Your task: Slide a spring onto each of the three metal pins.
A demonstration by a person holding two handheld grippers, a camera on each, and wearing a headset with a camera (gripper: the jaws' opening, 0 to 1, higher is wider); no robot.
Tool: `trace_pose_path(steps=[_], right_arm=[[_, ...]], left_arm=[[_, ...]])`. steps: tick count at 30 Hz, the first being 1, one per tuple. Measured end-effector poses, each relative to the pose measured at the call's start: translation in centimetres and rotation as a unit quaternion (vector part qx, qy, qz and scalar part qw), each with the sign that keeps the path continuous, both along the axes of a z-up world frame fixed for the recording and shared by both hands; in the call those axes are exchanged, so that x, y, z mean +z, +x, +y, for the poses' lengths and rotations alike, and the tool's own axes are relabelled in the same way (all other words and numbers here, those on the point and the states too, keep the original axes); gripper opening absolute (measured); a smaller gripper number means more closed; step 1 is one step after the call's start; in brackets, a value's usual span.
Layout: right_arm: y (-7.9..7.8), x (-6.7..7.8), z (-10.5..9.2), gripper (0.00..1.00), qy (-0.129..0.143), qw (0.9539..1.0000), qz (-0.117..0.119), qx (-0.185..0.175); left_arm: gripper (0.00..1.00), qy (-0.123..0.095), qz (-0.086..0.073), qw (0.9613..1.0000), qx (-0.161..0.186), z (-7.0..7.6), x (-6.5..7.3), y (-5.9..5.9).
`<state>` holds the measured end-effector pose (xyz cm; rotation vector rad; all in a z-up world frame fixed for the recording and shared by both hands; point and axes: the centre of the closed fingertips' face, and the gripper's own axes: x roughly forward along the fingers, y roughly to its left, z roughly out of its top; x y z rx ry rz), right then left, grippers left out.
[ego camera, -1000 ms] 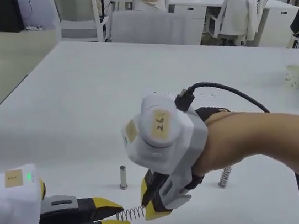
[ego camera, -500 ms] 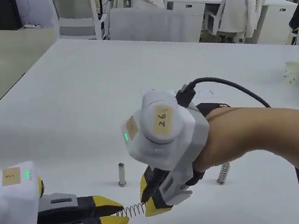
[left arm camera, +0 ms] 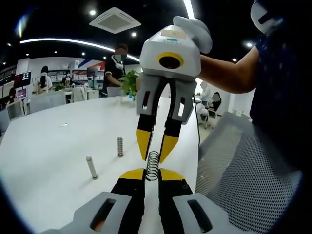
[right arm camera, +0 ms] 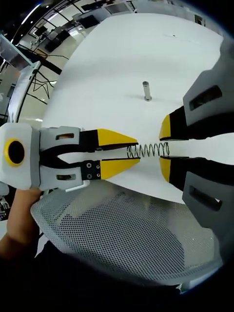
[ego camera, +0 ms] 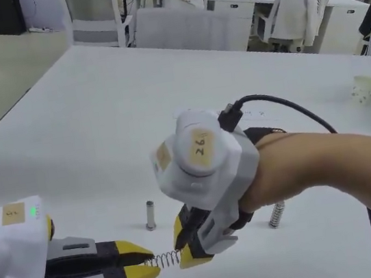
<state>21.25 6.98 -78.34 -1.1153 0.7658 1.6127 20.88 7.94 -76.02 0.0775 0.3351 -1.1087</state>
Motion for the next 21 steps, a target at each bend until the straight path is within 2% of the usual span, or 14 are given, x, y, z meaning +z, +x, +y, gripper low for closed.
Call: trace_pose_path(steps=[11,21], right_arm=[[0.02,-0.59,-0.19,0.1,-0.005,1.0,0.006,-0.003],[0.02,-0.37,-0.24,0.09,-0.001,1.0,0.002,-0.002]], left_arm=[[0.01,-0.008,-0.007,0.9999,0.0,-0.08,0.9,0.01],[0.02,-0.005,-0.01,0.9999,0.0,-0.14,0.83,0.06]])
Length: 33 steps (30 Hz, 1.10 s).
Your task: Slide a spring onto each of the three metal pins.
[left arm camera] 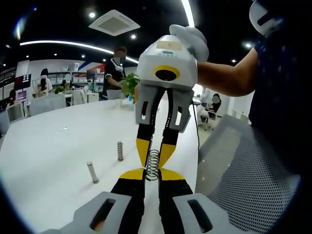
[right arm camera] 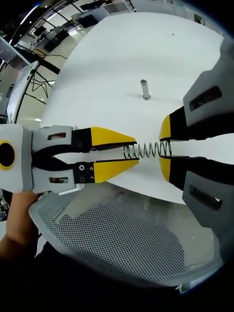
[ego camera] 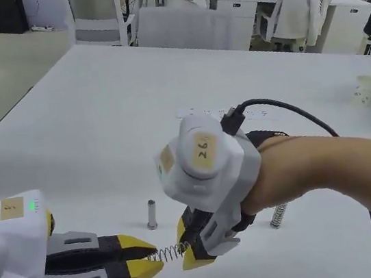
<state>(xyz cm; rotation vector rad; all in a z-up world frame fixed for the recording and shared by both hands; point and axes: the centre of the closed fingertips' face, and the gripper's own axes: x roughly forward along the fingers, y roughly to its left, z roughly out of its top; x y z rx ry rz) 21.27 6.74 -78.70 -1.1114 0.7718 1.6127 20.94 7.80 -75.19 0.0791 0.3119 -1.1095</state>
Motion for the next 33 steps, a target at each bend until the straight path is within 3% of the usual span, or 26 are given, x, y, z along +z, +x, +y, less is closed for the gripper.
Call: trace_pose_path(steps=[18,21,33], right_arm=[[-0.3,1.7,0.7,0.09,0.022,0.9998,-0.001,-0.001],[-0.7,2.3,1.2,0.09,0.032,0.9994,0.009,-0.003],[-1.2,3.0,2.2,0.08,0.041,0.9991,0.012,0.006]], left_arm=[[0.02,0.009,-0.001,1.0,-0.003,-0.1,-0.5,-0.1],[0.02,0.014,0.0,0.9999,-0.004,-0.1,-0.7,-0.1],[0.02,0.008,0.001,1.0,-0.002,-0.1,-0.9,0.2]])
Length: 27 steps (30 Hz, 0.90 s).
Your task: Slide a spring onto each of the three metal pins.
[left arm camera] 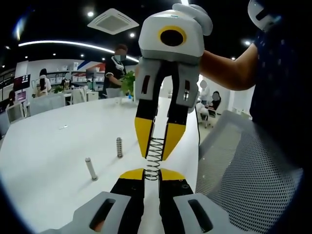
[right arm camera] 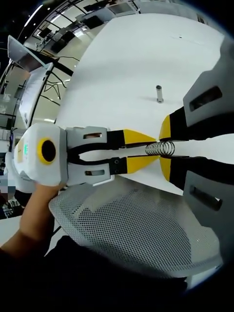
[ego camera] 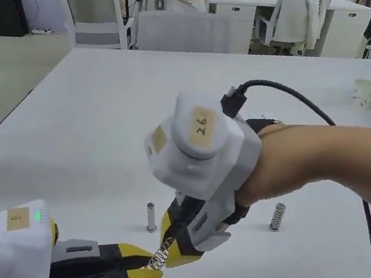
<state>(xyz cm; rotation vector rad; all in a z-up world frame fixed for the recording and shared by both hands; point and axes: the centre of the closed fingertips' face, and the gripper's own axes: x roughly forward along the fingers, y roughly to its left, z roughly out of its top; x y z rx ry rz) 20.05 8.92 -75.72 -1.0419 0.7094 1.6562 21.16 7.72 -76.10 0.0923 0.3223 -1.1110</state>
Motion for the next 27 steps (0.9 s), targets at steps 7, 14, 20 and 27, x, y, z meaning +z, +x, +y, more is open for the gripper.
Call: trace_pose_path(steps=[7,14,20,27], right_arm=[[-0.23,0.24,0.42,0.08,-0.001,1.0,-0.001,0.006],[-0.27,0.34,0.57,0.08,-0.005,1.0,0.0,0.005],[-0.33,0.38,0.68,0.08,-0.008,0.9999,-0.002,0.008],[-0.26,0.36,0.67,0.08,-0.011,0.9999,-0.004,0.009]], left_arm=[[0.02,-0.004,-0.001,1.0,0.0,-0.11,-0.03,-0.07],[0.02,-0.003,-0.005,1.0,-0.001,-0.2,-0.07,-0.04],[0.02,-0.003,-0.005,1.0,-0.003,-0.42,-0.08,-0.1],[0.02,-0.005,-0.005,1.0,-0.003,-0.43,-0.13,-0.09]])
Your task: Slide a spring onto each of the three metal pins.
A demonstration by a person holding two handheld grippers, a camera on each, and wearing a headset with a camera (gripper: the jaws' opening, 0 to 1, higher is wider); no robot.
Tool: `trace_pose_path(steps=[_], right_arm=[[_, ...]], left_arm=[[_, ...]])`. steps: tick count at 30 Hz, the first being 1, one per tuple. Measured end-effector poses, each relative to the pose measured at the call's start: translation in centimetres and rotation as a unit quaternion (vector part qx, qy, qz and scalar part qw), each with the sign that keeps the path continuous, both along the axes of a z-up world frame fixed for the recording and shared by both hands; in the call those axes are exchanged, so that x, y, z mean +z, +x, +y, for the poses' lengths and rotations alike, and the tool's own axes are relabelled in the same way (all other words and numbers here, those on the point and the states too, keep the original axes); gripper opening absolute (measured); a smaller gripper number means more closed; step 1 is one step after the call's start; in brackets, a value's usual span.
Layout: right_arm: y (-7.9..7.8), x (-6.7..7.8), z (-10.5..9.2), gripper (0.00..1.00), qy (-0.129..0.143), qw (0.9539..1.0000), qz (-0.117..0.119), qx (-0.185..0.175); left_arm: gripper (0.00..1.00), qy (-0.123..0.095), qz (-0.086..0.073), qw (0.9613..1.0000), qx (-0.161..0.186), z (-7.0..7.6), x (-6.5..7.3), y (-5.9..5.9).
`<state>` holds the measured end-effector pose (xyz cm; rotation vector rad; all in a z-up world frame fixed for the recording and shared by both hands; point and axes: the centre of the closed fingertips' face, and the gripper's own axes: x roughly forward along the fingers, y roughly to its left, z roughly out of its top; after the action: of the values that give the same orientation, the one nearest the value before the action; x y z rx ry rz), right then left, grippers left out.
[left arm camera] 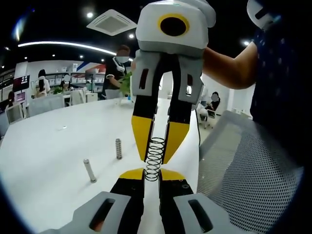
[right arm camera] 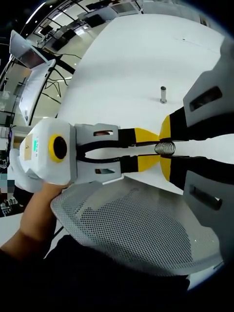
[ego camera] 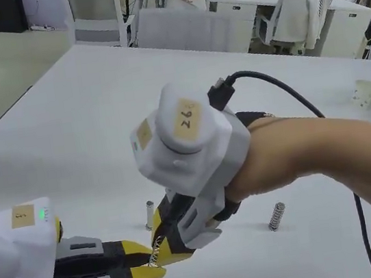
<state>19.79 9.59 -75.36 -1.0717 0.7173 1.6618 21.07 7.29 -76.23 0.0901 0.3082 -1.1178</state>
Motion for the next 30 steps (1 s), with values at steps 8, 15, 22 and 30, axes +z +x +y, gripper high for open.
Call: trace_pose_path(steps=[8,15,22,30], right_arm=[[0.0,-0.3,-0.1,0.08,-0.008,1.0,-0.002,0.005],[0.2,-0.5,-0.1,0.08,-0.01,0.9999,-0.003,0.004],[0.6,-0.6,-0.5,0.08,-0.018,0.9998,-0.008,0.001],[1.1,-0.8,-0.7,0.08,-0.025,0.9996,-0.009,-0.003]], left_arm=[[0.03,0.003,0.005,1.0,-0.001,-0.1,-0.3,0.0],[0.07,0.002,0.009,1.0,-0.002,-0.2,-0.3,-0.1],[0.11,-0.002,0.017,0.9998,0.002,0.1,-0.6,-0.3],[0.16,-0.007,0.023,0.9996,0.013,0.6,-0.9,-0.2]])
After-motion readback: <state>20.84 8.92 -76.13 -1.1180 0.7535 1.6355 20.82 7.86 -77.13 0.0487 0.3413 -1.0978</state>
